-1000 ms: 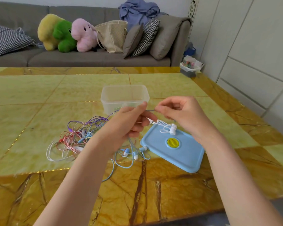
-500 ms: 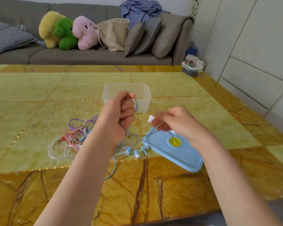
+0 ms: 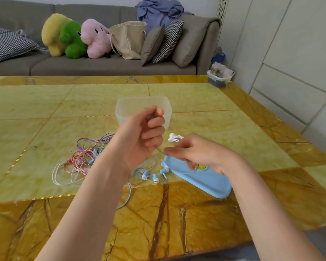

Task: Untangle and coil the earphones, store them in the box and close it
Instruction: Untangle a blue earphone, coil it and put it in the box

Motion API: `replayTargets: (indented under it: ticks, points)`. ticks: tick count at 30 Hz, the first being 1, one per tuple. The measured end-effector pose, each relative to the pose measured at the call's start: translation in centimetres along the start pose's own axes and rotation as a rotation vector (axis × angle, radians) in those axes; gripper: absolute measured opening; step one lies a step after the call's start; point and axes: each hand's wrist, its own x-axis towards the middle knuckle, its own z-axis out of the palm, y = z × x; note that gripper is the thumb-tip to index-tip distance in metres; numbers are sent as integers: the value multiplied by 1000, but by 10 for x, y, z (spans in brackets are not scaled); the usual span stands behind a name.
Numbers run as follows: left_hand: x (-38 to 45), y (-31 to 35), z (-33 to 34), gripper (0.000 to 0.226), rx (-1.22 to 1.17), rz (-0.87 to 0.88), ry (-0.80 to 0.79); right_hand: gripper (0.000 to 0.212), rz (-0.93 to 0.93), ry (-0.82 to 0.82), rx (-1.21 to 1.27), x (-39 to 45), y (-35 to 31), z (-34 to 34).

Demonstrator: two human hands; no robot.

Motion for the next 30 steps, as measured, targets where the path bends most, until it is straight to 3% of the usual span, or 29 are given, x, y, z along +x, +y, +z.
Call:
replayTargets:
  ticks: [4,8,12,16,18,21,24,27,30]
  points:
    - [-2,-7,4,32,315,-86,-38,54,79,116,111,-1,11,-11]
    - [-4,-7,9,35,420,-65,-59,50,130,222,33,2,17,-14]
    - [-5,-10,10,31,566,-115,-36,38,110,341,312,2,16,-18]
    - [-8,-18,13,27,700,-264,-61,32,69,232,744,1,11,-22]
    - [-9,-21,13,26,714,-322,-70,23,17,169,835,0,9,-23]
    - [-6,-25,8,27,694,-290,44,22,-104,153,931,-2,7,-25]
    - [0,-24,2,26,641,-168,153,25,-218,126,881,-6,1,-27]
    - [5,-18,-3,26,541,-54,230,27,-320,-40,734,-14,-8,-25]
    - [6,-14,-8,23,524,10,274,34,-300,-178,578,-21,-10,-25]
